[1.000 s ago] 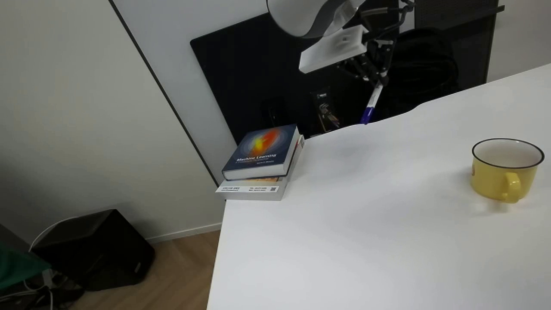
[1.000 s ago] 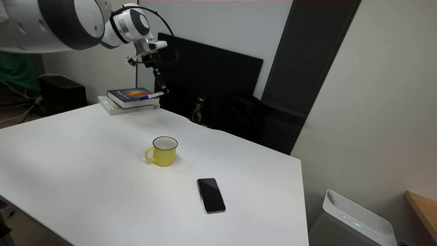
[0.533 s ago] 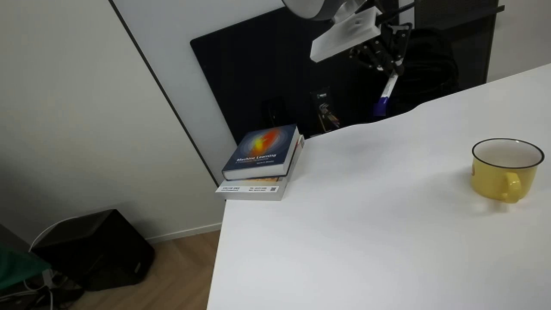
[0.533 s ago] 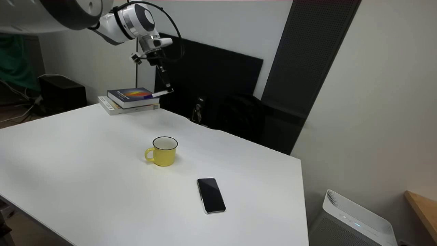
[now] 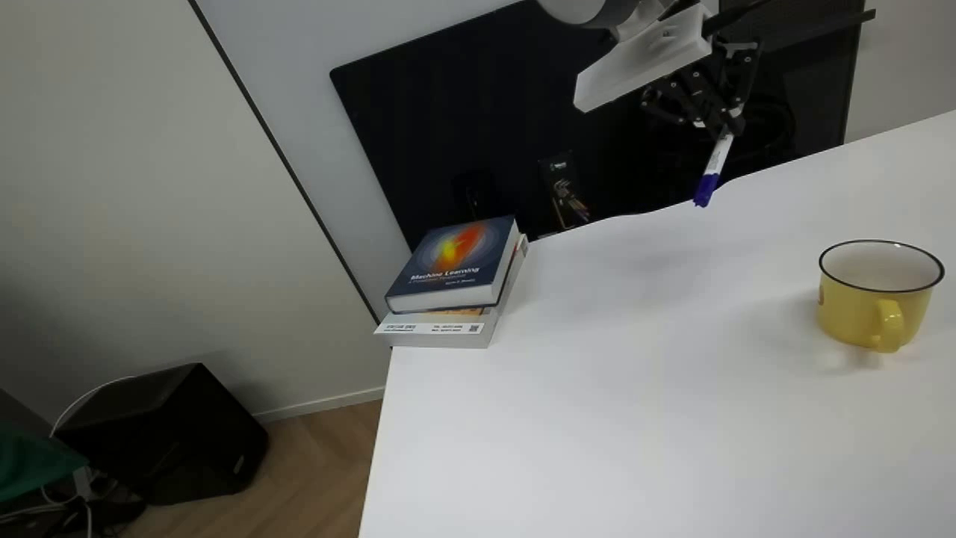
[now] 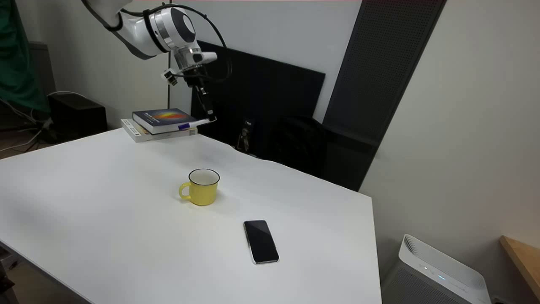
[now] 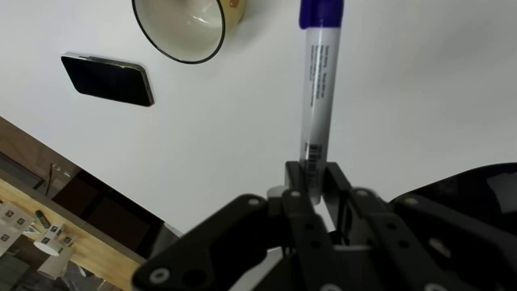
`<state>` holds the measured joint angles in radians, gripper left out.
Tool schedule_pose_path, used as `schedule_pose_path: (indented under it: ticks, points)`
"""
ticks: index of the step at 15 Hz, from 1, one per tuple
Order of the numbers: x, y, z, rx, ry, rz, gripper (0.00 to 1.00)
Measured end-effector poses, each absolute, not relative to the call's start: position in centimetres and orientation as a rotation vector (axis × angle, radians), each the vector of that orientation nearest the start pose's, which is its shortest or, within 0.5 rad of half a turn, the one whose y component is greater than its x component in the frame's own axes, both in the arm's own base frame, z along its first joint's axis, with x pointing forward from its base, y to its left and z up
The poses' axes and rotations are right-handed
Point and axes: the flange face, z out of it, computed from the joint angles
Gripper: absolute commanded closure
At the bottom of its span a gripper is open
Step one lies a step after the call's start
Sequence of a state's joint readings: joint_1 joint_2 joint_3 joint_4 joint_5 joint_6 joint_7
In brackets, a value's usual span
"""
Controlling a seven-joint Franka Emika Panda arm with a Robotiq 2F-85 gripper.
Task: Put the blue marker inside the yellow mug
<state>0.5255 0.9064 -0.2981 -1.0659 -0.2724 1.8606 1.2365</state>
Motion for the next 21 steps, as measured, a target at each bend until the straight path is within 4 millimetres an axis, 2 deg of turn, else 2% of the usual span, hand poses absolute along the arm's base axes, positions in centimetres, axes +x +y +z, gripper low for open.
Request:
schedule_pose_path:
  ticks: [5,9,15,19,21]
  points:
    - [70.5,19.9,29.6,-3.263,1.408,-0.489,0.96]
    - [67.6,18.0,30.0,-3.297,1.426,-0.525,0.96]
    - [62.1,13.8,30.5,-3.307,1.484,-0.540,0.96]
    - [57.9,9.8,30.7,-3.322,1.531,-0.682,0.96]
    - [56.3,8.6,30.6,-3.321,1.535,-0.761,0.96]
